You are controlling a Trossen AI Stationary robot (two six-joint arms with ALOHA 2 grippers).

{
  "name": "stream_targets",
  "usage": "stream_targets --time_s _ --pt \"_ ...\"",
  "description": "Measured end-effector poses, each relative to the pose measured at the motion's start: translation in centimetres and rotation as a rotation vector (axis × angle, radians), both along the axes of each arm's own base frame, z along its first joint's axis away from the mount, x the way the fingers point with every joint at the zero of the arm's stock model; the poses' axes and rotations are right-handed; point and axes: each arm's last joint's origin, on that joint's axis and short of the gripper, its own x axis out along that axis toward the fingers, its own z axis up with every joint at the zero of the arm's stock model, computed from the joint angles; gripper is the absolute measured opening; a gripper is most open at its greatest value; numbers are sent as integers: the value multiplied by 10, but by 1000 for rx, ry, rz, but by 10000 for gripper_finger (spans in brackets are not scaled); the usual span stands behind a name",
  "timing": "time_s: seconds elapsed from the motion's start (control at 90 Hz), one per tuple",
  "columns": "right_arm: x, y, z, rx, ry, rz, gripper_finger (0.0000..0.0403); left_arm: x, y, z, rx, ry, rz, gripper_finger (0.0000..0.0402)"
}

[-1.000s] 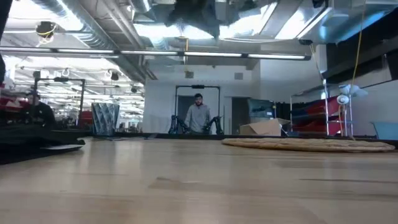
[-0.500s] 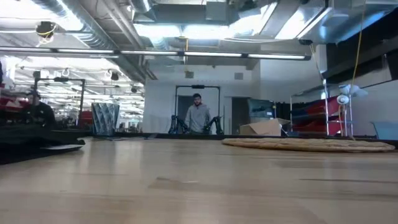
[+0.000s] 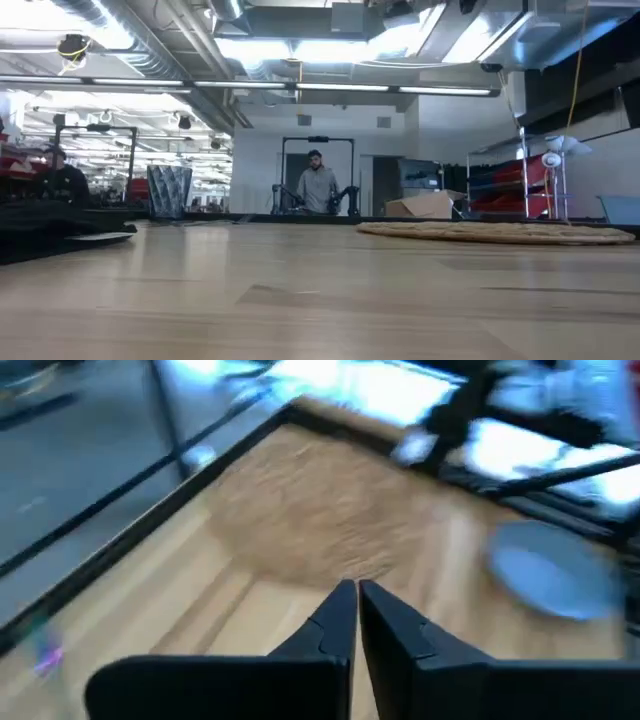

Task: Set table place
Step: Move the blue knife to the center of the table

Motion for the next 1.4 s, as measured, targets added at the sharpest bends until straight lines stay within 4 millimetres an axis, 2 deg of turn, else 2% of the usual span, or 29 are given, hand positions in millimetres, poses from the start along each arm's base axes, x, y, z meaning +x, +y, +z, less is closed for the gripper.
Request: stream_targets --time_s 0.211,0.422,0.778,0.922,1.178,1.4 --pt "0 0 0 5 0 -2 83 -22 20 -68 -109 130 340 0" --pt "0 -1 0 36 -8 -34 83 -28 44 -112 -159 192 585 0" --pt "-1 -2 1 47 -19 -95 83 -37 93 -151 -262 327 759 0" --pt "-1 -3 1 44 -20 -115 83 -33 114 -161 -300 297 774 0" --pt "0 -3 4 46 -54 -125 83 -26 148 -189 -341 401 836 0" --pt "-1 -4 6 43 -54 -139 83 -19 164 -209 -381 438 869 0"
